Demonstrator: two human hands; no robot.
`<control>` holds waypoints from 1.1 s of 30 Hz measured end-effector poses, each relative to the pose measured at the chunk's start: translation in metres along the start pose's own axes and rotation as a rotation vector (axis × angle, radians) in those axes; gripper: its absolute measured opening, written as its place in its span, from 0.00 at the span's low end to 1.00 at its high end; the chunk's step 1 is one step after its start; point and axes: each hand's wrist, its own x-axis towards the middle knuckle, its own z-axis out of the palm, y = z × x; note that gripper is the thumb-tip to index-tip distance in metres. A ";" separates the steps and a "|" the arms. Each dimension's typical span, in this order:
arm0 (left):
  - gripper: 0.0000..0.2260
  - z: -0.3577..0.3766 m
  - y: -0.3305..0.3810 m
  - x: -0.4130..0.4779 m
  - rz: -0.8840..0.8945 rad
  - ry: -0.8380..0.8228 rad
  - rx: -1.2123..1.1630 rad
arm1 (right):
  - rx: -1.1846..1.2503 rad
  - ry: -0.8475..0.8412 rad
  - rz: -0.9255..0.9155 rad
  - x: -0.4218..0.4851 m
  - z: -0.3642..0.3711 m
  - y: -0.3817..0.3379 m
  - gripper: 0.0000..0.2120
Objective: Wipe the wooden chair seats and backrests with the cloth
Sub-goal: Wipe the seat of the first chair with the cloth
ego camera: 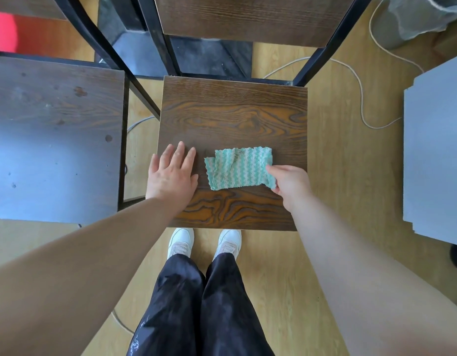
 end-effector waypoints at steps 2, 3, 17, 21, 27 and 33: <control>0.28 0.001 -0.004 -0.003 -0.005 -0.010 0.007 | 0.084 -0.049 0.005 -0.002 0.002 -0.002 0.11; 0.28 0.001 -0.006 -0.004 -0.008 -0.013 0.005 | 0.131 -0.074 0.004 -0.004 0.003 -0.004 0.11; 0.28 0.000 -0.038 -0.007 -0.026 0.017 -0.012 | -0.220 -0.342 -0.298 -0.040 0.075 -0.005 0.13; 0.28 0.002 -0.046 -0.009 -0.039 0.025 -0.018 | -0.528 0.009 -0.649 -0.046 0.075 -0.006 0.11; 0.28 0.006 -0.054 -0.011 -0.056 0.014 -0.048 | -0.847 -0.070 -0.753 -0.047 0.092 0.006 0.21; 0.28 0.010 -0.060 -0.009 -0.063 0.011 -0.043 | -0.865 -0.016 -0.858 -0.037 0.098 0.005 0.10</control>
